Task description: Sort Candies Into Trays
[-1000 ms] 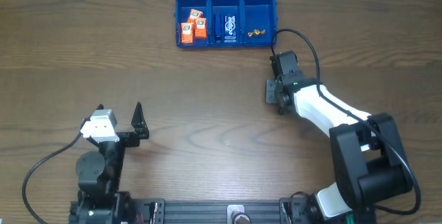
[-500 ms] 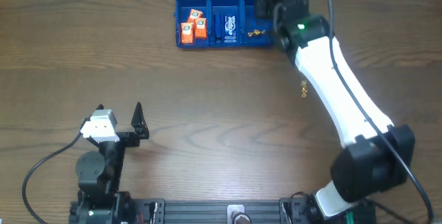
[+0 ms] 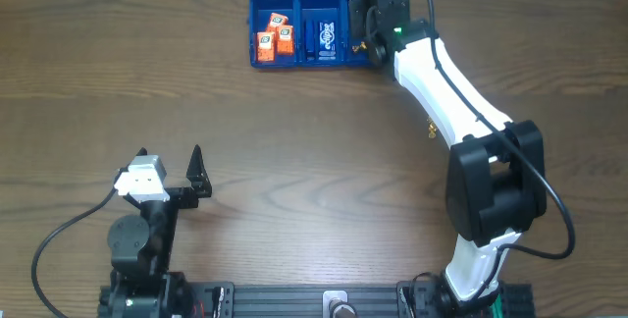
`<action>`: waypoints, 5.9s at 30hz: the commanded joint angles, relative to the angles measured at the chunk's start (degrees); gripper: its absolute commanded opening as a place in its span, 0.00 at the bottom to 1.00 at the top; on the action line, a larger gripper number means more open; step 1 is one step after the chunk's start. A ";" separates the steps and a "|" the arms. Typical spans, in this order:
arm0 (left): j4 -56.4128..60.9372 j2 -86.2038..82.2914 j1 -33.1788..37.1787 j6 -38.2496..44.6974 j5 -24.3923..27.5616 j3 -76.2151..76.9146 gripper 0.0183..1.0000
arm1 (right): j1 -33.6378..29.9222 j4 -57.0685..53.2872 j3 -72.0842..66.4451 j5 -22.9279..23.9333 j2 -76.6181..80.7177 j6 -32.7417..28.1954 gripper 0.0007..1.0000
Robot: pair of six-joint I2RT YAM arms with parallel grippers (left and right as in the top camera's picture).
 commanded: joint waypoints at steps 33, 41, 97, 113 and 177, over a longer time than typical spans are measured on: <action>-2.36 -0.31 0.35 -0.61 0.59 -0.85 1.00 | -12.33 -6.10 -44.37 -7.63 -24.24 6.84 0.72; -2.36 -0.31 0.35 -0.61 0.59 -0.85 1.00 | -13.31 -2.01 -44.37 -7.56 -19.50 7.69 0.69; -2.36 -0.31 0.35 -0.61 0.59 -0.85 1.00 | -2.25 -0.20 -23.10 -8.24 -27.80 3.02 0.12; -2.36 -0.31 0.35 -0.61 0.59 -0.85 1.00 | -1.38 2.73 -0.46 -3.76 0.63 0.70 0.12; -2.36 -0.31 0.35 -0.61 0.59 -0.85 1.00 | -16.85 14.29 -88.56 -26.25 -111.99 -5.44 1.00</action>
